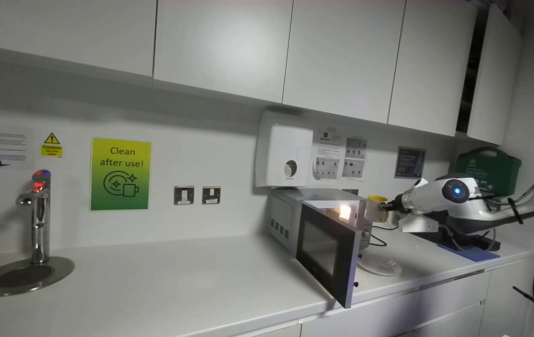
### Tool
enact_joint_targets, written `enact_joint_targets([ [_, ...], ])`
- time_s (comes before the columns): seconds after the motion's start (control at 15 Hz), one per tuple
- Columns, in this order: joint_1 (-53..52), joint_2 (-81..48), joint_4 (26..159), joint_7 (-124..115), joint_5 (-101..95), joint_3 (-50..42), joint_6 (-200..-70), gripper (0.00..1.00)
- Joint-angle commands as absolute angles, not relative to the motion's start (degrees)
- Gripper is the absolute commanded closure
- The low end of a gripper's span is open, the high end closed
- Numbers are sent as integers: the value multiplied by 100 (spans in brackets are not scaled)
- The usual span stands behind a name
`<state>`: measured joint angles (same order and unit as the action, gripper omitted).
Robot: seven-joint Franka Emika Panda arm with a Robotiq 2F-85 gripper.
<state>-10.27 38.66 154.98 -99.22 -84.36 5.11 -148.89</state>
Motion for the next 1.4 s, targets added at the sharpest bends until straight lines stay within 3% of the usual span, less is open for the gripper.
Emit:
enact_joint_targets([
  [0.0,-1027,3866,15499,-9922,-8434,511,-14889,82],
  [0.07,-1027,3866,15500,-9922,-8434,511,-14889,82],
  [0.13,-1027,3866,15500,-9922,-8433,511,-14889,95],
  [1.33,-649,4104,15506,-10231,-8366,185,-14663,95],
])
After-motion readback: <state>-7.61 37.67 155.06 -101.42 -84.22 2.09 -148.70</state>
